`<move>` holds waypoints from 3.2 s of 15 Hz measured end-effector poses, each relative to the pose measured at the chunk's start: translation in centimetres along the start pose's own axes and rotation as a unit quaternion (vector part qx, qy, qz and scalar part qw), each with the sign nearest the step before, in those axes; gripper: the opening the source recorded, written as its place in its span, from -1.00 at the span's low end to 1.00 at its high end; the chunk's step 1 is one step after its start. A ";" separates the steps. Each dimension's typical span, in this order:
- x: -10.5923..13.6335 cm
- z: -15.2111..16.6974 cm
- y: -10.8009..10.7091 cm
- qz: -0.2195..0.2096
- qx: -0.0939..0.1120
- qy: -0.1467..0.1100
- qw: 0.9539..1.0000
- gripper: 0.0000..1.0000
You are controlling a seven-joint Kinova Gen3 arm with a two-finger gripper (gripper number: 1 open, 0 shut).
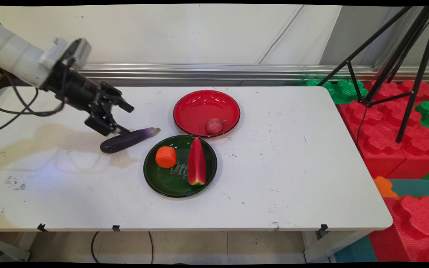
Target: Pick up the mandarin from the green plate, then place the picked object on the table
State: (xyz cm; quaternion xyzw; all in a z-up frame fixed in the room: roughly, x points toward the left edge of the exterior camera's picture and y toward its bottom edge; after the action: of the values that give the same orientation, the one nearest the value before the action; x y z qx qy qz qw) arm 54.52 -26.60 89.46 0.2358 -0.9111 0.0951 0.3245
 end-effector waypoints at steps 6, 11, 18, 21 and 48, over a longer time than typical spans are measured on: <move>0.7 5.0 0.5 0.026 -0.010 -0.018 0.999 1.00; 1.0 8.5 0.6 0.043 -0.020 -0.034 0.998 1.00; 1.3 13.2 0.5 0.054 -0.031 -0.054 0.997 1.00; 1.4 14.4 0.5 0.056 -0.034 -0.059 0.996 1.00; 2.6 11.5 0.4 0.055 -0.024 -0.033 0.998 -1.00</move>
State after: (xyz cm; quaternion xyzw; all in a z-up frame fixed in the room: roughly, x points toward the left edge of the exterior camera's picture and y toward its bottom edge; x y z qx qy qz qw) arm 46.25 -30.91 82.29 0.1809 -0.9348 0.0831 0.2941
